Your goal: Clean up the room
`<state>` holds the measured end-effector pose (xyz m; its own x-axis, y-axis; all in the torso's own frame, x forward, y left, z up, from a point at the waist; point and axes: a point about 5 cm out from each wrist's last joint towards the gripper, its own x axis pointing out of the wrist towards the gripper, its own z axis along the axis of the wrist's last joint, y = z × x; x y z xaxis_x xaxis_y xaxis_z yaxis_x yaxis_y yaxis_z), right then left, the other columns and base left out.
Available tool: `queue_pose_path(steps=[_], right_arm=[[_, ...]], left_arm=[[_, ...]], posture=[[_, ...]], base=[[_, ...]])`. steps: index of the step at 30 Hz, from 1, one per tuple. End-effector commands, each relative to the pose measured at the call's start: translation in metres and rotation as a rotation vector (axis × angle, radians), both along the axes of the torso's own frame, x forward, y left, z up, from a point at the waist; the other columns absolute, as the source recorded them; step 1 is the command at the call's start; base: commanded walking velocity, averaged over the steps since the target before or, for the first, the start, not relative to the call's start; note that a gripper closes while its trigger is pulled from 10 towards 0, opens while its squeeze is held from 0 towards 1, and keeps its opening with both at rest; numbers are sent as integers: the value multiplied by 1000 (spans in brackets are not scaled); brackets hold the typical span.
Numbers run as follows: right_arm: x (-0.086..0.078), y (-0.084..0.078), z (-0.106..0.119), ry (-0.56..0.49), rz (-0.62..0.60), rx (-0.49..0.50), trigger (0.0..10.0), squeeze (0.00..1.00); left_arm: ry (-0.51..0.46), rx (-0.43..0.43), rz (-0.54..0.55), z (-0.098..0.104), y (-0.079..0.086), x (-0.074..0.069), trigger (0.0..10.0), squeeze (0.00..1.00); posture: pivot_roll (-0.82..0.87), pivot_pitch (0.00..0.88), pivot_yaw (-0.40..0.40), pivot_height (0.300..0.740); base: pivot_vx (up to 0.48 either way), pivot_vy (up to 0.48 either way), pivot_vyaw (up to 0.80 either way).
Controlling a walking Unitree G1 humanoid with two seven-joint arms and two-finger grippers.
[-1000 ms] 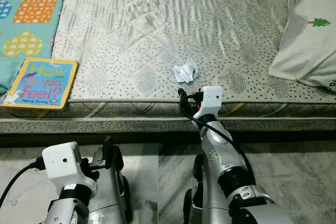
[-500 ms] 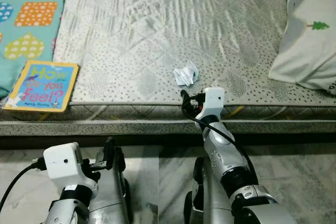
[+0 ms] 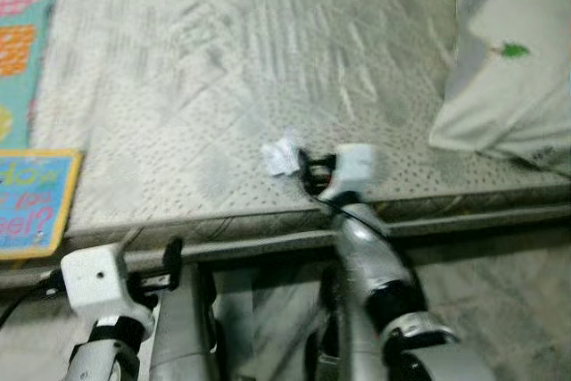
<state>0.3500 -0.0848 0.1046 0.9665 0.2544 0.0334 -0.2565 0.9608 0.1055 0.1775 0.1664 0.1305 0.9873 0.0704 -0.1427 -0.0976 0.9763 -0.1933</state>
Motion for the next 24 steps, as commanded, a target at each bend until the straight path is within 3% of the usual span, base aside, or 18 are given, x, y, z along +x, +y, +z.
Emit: queue_pose_path(steps=[1, 5, 11, 19, 24], right_arm=[[-3, -6, -7, 24, -19, 1, 10000, 0], [-3, -8, -9, 30, -2, -12, 10000, 0], [-6, -7, -10, 6, 34, -51, 10000, 0], [-8, -6, -13, 27, 38, -22, 10000, 0], [-7, 5, -11, 31, 45, -22, 10000, 0]], left_arm=[[45, 13, 26, -7, 4, -7, 10000, 0], [47, 14, 29, -8, 5, -7, 10000, 0], [51, 12, 27, -8, 5, -8, 10000, 0], [55, 9, 27, -9, 4, -9, 10000, 0], [61, 7, 26, -9, 4, -11, 10000, 0]], posture=[[37, 287, -48, 537], [36, 289, -48, 537], [35, 288, -48, 537], [38, 288, -49, 537], [51, 293, -46, 537]], base=[[0, 0, 0], [0, 0, 0], [0, 0, 800], [0, 0, 739], [0, 0, 0]])
